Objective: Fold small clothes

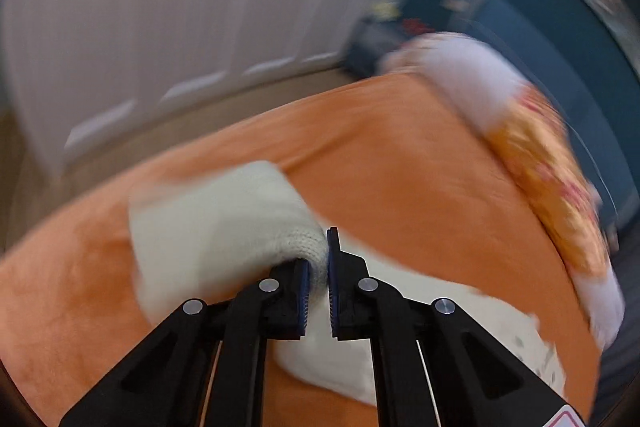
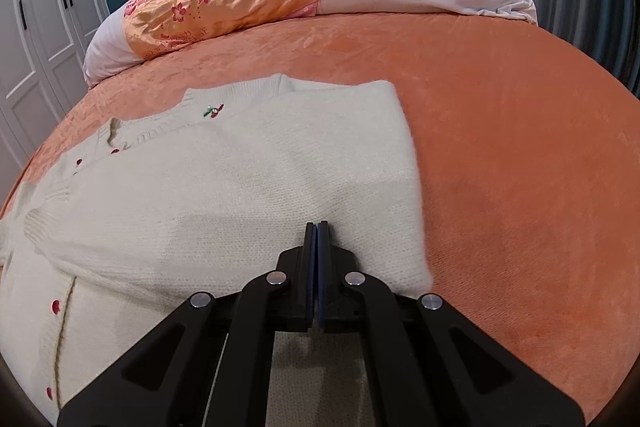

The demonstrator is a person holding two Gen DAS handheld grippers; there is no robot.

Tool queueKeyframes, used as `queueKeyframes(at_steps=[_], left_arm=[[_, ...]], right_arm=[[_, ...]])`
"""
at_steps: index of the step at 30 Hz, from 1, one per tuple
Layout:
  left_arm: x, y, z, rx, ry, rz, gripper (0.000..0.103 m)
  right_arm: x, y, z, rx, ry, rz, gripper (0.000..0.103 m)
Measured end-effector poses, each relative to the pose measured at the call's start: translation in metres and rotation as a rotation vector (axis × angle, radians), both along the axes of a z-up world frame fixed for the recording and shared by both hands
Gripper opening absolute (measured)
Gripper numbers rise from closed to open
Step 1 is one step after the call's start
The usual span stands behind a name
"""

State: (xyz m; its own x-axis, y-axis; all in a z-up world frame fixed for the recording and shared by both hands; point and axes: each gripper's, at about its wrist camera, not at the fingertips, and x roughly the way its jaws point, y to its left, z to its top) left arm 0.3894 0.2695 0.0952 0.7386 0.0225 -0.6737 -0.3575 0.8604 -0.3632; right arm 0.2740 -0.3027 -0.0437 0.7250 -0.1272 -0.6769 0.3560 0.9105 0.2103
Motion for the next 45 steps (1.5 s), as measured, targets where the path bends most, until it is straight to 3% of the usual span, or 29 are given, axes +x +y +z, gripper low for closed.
queueKeyframes(at_steps=[3, 7, 11, 13, 15, 17, 20, 23, 26, 30, 31, 35, 38, 41, 45], left_arm=[[-0.005, -0.099, 0.054, 0.048, -0.125, -0.212, 0.005], [-0.028, -0.234, 0.078, 0.047, -0.203, -0.46, 0.005], [-0.042, -0.36, 0.028, 0.02, -0.079, -0.647, 0.007], [-0.051, -0.411, -0.026, 0.014, 0.062, -0.69, 0.013], [-0.06, -0.43, -0.067, 0.013, 0.197, -0.67, 0.017], [-0.077, -0.426, -0.076, -0.016, 0.149, -0.642, 0.021], [-0.099, -0.395, -0.06, -0.026, 0.053, -0.625, 0.055], [-0.11, -0.35, -0.05, -0.013, 0.0, -0.553, 0.067], [-0.104, -0.298, -0.051, -0.027, 0.015, -0.456, 0.068], [-0.091, -0.231, -0.065, -0.022, 0.081, -0.315, 0.068], [-0.086, -0.22, -0.069, -0.042, 0.097, -0.29, 0.068], [-0.074, -0.208, -0.084, -0.081, 0.121, -0.234, 0.068], [-0.066, -0.213, -0.095, -0.043, 0.101, -0.226, 0.068], [-0.07, -0.219, -0.102, 0.037, 0.062, -0.252, 0.068], [-0.067, -0.213, -0.105, 0.004, 0.048, -0.264, 0.073]], right_arm=[[-0.001, -0.001, -0.001, 0.016, -0.009, 0.0, 0.0], [-0.002, -0.003, -0.001, 0.032, -0.018, 0.001, 0.0], [-0.003, -0.005, -0.002, 0.057, -0.029, 0.003, 0.0], [-0.004, -0.007, -0.002, 0.072, -0.036, 0.005, 0.0], [-0.005, -0.01, -0.003, 0.095, -0.046, 0.007, 0.0], [-0.006, -0.012, -0.004, 0.119, -0.058, 0.01, 0.0], [-0.008, -0.017, -0.005, 0.159, -0.076, 0.017, 0.0], [-0.01, -0.02, -0.003, 0.186, -0.085, 0.02, 0.0], [-0.012, -0.004, 0.013, 0.096, -0.07, 0.015, 0.006], [-0.025, 0.063, 0.059, -0.001, -0.189, 0.187, 0.055], [-0.023, 0.08, 0.064, -0.023, -0.195, 0.238, 0.06], [0.01, 0.166, 0.069, -0.194, -0.131, 0.428, 0.063], [0.042, 0.183, 0.056, -0.244, -0.06, 0.419, 0.063], [0.057, 0.142, 0.038, -0.103, -0.021, 0.306, 0.063], [0.027, 0.059, 0.02, 0.218, -0.068, 0.116, 0.064]])
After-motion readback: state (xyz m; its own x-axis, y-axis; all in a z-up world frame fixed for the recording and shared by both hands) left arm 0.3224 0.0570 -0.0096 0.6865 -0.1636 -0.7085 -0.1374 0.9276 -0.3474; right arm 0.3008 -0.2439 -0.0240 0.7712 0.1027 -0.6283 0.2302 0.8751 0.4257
